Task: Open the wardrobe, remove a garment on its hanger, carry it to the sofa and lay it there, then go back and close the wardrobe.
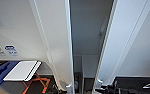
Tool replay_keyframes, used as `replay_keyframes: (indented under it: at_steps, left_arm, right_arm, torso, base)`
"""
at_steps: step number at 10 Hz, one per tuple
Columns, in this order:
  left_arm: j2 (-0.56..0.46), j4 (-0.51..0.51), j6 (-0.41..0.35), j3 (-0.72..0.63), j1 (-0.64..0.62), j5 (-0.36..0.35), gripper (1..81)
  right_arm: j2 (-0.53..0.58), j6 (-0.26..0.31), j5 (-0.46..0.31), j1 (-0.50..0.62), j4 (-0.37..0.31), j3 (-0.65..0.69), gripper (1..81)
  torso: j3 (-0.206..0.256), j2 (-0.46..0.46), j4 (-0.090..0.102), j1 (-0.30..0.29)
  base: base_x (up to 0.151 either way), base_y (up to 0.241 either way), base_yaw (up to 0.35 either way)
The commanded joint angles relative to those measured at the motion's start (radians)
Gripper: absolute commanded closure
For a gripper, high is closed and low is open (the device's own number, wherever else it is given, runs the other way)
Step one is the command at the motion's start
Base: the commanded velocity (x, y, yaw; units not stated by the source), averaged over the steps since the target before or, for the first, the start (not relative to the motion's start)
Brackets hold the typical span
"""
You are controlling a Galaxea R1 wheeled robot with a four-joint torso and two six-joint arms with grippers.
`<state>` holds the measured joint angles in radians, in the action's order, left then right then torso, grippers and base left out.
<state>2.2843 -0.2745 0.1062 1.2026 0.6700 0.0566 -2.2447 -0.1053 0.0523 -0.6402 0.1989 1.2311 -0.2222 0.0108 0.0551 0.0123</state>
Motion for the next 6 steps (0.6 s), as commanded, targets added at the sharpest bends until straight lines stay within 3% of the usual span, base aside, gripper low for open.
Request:
replay_keyframes:
  at_steps: [1, 6]
  left_arm:
    - [-0.017, -0.002, 0.009, -0.179, -0.062, 0.025, 1.0]
    - [-0.109, -0.035, 0.009, -0.242, -0.01, 0.019, 1.0]
  right_arm:
    - [0.035, -0.031, -0.158, 0.047, -0.013, -0.098, 1.0]
    - [0.095, -0.03, -0.146, 0.026, -0.012, -0.124, 1.0]
  torso:
    - [0.0, 0.0, 0.0, 0.0]
    - [0.0, 0.0, 0.0, 0.0]
  base:
    - [0.0, 0.0, 0.0]
    - [0.0, 0.0, 0.0]
